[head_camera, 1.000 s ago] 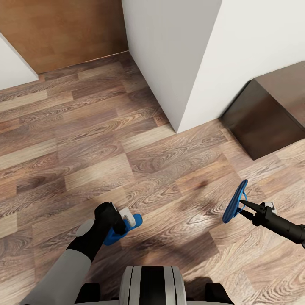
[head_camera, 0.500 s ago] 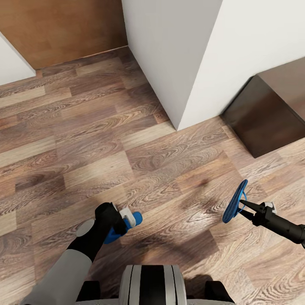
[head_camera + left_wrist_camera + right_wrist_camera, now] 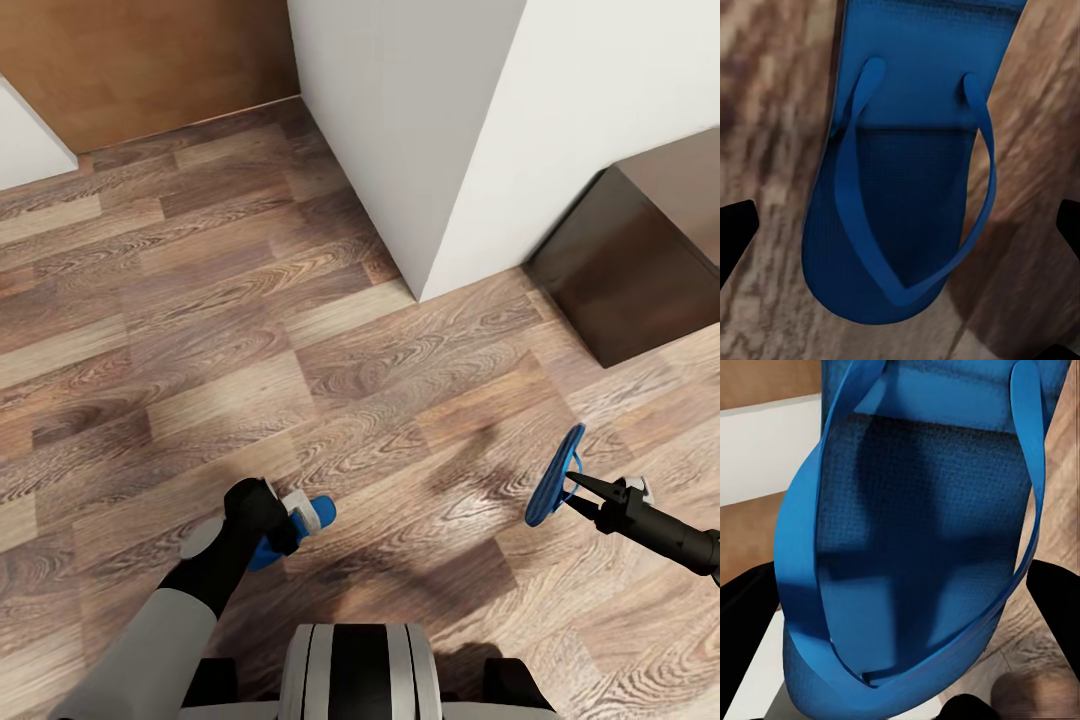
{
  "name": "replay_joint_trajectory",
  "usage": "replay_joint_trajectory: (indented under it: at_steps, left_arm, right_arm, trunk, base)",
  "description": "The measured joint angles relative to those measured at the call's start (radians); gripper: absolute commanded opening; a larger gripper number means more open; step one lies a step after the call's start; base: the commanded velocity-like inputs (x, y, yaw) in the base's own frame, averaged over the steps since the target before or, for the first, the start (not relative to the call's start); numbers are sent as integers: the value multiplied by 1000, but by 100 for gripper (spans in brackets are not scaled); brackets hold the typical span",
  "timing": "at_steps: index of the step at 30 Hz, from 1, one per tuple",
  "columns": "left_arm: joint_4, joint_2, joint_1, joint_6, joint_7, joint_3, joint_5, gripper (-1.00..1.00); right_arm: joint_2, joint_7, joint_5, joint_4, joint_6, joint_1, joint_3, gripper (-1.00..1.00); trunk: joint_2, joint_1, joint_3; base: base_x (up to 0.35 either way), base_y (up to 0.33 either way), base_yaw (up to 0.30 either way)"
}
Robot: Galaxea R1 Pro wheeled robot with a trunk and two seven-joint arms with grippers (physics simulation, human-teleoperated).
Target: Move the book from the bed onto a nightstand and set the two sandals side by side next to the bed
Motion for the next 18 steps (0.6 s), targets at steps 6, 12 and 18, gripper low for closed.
replay_joint_trajectory:
  at_steps: [6,12,18]
  left_arm:
    - [0,0,0,0,0,0,-1,100]
    - [-1,-1,1,2,-1,-11,-2,100]
    - [-2,-1,1,9,-1,-82,-7,100]
  right_arm:
    - [0,0,-1,0,0,0,0,-100]
    - [0,0,-1,0,0,0,0,-100]
    - [0,0,-1,0,0,0,0,-100]
  trunk:
    - [-1,1,-12]
    - [-1,1,-12]
    - [-1,1,-12]
  base:
    - [0,0,0]
    - [0,0,0]
    - [0,0,0]
